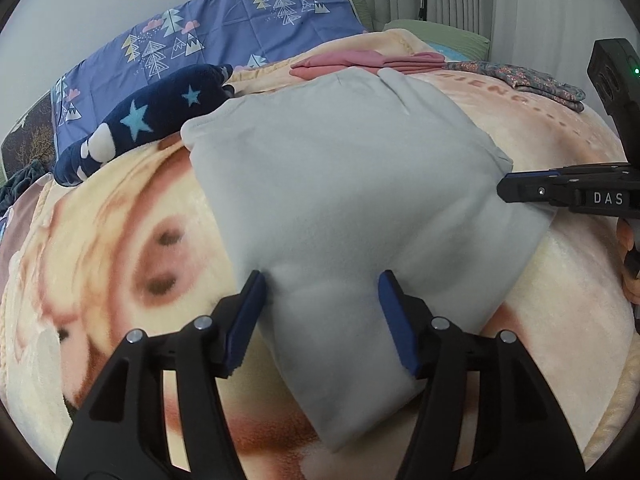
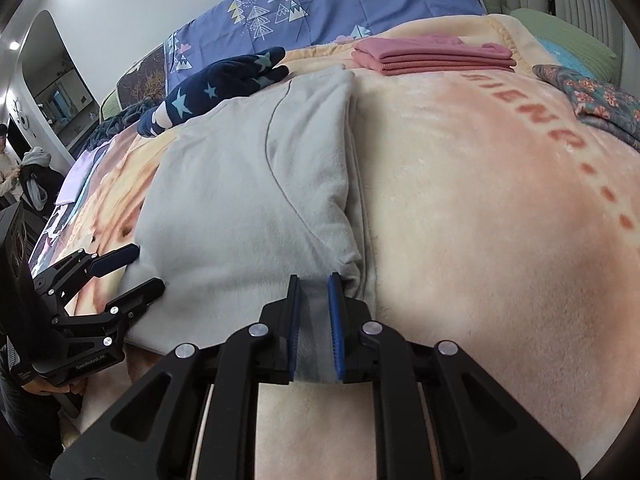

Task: Fold small clothes

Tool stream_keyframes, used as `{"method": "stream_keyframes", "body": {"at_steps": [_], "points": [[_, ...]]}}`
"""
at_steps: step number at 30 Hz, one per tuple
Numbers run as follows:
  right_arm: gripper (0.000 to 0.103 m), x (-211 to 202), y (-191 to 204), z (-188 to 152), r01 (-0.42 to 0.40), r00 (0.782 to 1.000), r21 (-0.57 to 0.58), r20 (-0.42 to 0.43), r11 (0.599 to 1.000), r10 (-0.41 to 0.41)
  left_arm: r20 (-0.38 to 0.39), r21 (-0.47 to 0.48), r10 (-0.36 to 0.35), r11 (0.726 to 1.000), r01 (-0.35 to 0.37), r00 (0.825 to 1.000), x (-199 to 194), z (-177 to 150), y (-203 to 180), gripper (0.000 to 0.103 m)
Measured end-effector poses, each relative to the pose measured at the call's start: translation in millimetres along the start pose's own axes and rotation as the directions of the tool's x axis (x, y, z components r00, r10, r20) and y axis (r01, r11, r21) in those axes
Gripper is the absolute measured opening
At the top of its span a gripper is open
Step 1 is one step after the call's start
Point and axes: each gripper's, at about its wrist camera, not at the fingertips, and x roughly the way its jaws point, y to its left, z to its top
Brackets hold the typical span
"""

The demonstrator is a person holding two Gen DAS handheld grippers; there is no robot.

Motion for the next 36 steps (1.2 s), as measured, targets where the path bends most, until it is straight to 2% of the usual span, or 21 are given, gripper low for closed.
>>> {"method": "stream_keyframes", "body": {"at_steps": [9, 11, 13, 16, 18, 21, 22, 23, 25, 28, 36], "points": [[0.018, -1, 3, 2, -0.009, 1.0, -0.023, -0.01, 1.0, 0.008, -0.02, -0.029, -0.021, 0.999, 0.02, 1.0, 0, 2, 1, 0.06], [0.018, -8, 6, 6, -0.004, 1.0, -0.035, 0.008, 0.999, 0.004, -0.005, -0.048, -0.034, 0.998, 0.034, 0.999, -6, 8, 4, 0.059], [0.018, -19, 8, 14, -0.01, 0.998, -0.04, 0.06, 0.999, 0.012, 0.035, -0.059, -0.046, 0.997, 0.048, 0.998, -15, 16, 10, 0.058], [0.018, -35, 12, 30, 0.025, 0.981, -0.053, 0.192, 0.998, -0.015, 0.096, -0.074, -0.008, 0.997, 0.015, 0.995, -21, 34, 21, 0.058], [0.018, -36, 16, 39, 0.03, 0.977, -0.076, 0.215, 0.997, -0.013, 0.12, -0.097, 0.012, 0.995, 0.0, 0.993, -19, 43, 28, 0.058], [0.019, -21, 18, 47, 0.037, 0.983, -0.102, 0.18, 0.994, -0.018, 0.088, -0.137, 0.017, 0.991, -0.005, 0.996, 0, 47, 39, 0.061], [0.023, -11, 18, 47, 0.046, 0.989, -0.104, 0.146, 0.994, -0.031, 0.04, -0.147, 0.015, 0.989, -0.009, 0.999, 13, 42, 41, 0.062], [0.036, 2, 14, 45, 0.063, 0.994, -0.1, 0.092, 0.993, -0.054, -0.001, -0.163, 0.001, 0.987, -0.001, 1.0, 27, 35, 44, 0.065], [0.049, 25, 4, 37, 0.076, 0.997, -0.058, 0.01, 0.995, -0.076, 0.003, -0.238, -0.067, 0.969, 0.066, 0.998, 35, 26, 55, 0.065], [0.05, 27, -5, 35, 0.034, 0.999, -0.016, 0.011, 0.999, -0.033, 0.005, -0.303, -0.127, 0.945, 0.123, 0.992, 37, 23, 68, 0.07], [0.05, 22, -6, 41, 0.019, 1.0, -0.016, 0.01, 1.0, -0.019, 0.007, -0.294, -0.118, 0.949, 0.115, 0.993, 33, 20, 66, 0.07]]}}
